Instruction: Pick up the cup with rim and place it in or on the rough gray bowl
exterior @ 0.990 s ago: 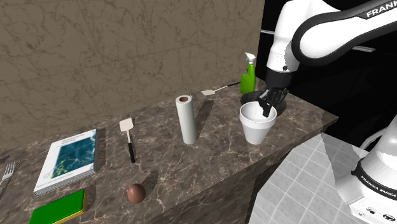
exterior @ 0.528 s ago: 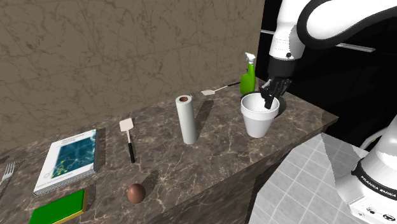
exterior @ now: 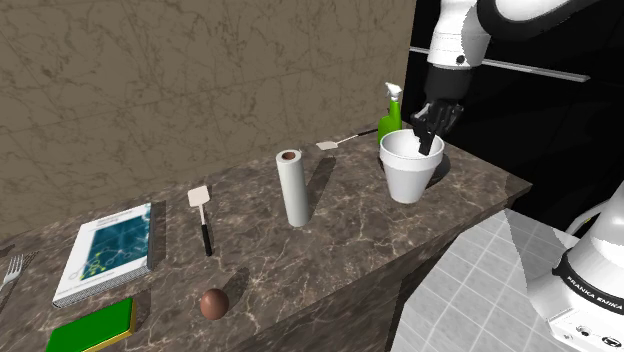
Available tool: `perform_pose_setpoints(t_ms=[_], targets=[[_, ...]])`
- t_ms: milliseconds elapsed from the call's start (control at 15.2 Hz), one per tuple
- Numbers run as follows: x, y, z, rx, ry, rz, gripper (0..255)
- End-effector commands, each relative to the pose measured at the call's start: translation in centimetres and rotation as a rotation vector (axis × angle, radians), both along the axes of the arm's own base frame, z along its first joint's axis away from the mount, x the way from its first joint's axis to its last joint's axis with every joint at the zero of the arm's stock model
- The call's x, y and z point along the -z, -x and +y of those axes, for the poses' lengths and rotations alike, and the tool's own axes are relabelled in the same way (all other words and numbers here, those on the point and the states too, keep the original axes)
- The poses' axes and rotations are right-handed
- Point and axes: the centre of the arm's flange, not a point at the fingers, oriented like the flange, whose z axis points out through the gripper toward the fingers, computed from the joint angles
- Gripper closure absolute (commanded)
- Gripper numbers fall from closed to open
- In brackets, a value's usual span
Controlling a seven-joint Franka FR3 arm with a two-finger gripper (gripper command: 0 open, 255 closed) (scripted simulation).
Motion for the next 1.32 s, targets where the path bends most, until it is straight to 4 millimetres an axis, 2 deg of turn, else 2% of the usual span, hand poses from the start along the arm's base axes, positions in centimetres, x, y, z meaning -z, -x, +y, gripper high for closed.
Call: perform_pose_setpoints(t_ms=[0, 594, 1254], targets=[[-1.1, 0.1, 0.0, 0.000, 0.000, 0.000, 255], [-5.5, 0.1, 0.0, 0.000, 0.000, 0.000, 255], [-8.4, -5.0, -11.8, 0.000, 0.000, 0.000, 255]])
